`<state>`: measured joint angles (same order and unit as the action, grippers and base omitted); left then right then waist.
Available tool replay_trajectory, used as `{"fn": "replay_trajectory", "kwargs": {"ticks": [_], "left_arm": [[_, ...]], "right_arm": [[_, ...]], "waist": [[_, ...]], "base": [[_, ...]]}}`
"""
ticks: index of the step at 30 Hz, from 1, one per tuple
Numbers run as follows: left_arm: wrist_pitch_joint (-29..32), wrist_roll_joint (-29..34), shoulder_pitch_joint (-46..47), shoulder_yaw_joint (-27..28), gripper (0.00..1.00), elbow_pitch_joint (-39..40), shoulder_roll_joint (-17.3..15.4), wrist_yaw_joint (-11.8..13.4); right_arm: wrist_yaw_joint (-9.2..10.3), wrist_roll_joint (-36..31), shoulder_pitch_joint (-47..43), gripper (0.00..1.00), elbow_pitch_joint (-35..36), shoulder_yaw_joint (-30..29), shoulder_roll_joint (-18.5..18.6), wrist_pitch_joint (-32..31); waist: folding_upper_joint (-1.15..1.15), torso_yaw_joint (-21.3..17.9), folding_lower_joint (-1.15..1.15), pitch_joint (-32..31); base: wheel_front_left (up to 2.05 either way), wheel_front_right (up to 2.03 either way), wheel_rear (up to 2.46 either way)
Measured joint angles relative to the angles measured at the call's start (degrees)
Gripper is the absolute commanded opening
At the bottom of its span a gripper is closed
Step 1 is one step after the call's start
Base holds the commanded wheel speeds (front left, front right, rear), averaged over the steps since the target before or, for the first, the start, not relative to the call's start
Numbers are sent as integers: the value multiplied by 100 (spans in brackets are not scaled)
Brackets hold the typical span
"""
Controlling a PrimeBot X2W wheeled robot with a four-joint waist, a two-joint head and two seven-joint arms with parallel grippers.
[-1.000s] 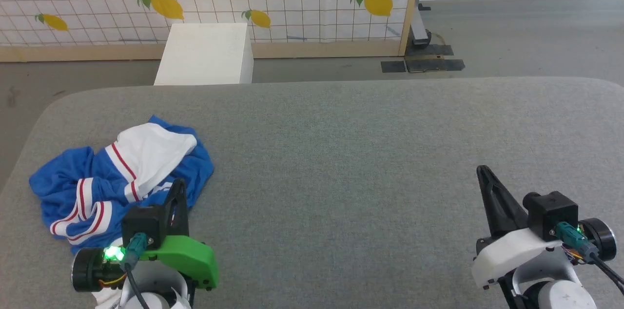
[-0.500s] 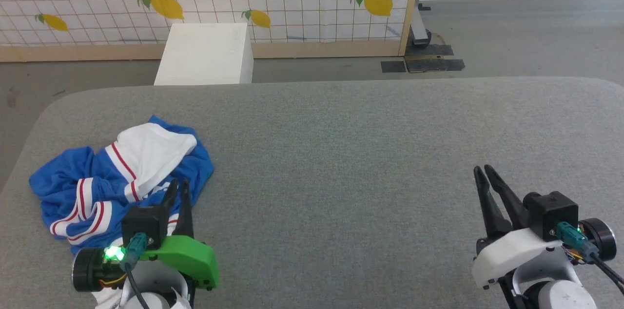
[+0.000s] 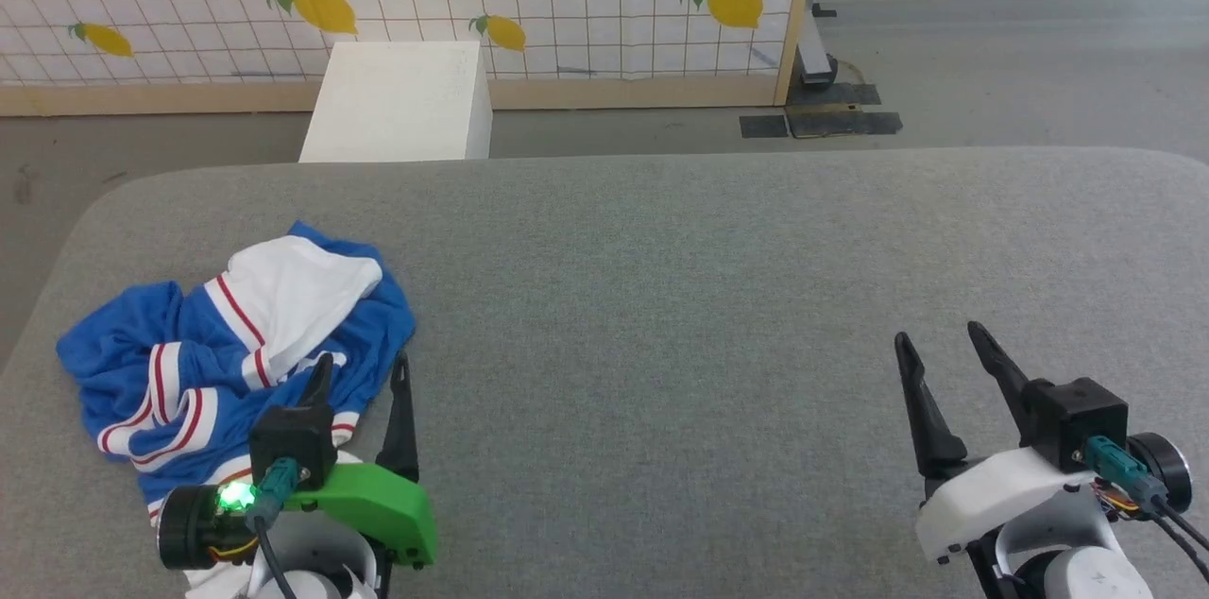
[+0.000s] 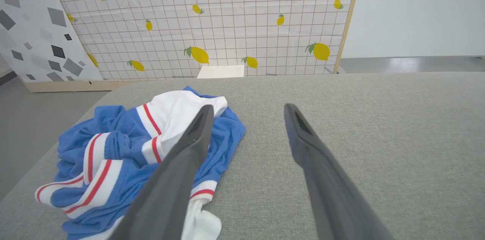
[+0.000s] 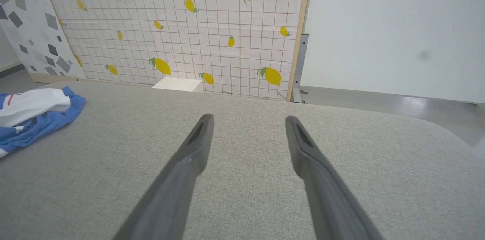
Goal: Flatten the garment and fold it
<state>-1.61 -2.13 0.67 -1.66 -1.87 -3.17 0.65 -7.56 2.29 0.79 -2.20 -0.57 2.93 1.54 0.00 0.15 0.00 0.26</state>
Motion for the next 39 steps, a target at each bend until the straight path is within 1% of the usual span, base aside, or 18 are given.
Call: {"fn": "replay_trajectory", "kwargs": {"ticks": [8,15,25,39], "left_arm": [[-101,-96,1,-37,100,-49,0,98],[-162,-141,1,-65,100,-83,0,143],[-290,-299,-1,-119,100,-146,0,201],[-459,-392,-9,-154,100,-249,0,301]], "right_arm": [[0,124,-1,100,-97,-8,0,93],[0,182,-1,100,-153,-7,0,160],[0,253,-5,100,-271,-14,-1,287],[0,401,-86,100,-447,0,-1,455]], "waist": [[0,108,0,17],[0,305,0,40],[0,756,0,62],[0,1507,0,74]], "base": [[0,0,0],[0,0,0],[0,0,0],[0,0,0]]}}
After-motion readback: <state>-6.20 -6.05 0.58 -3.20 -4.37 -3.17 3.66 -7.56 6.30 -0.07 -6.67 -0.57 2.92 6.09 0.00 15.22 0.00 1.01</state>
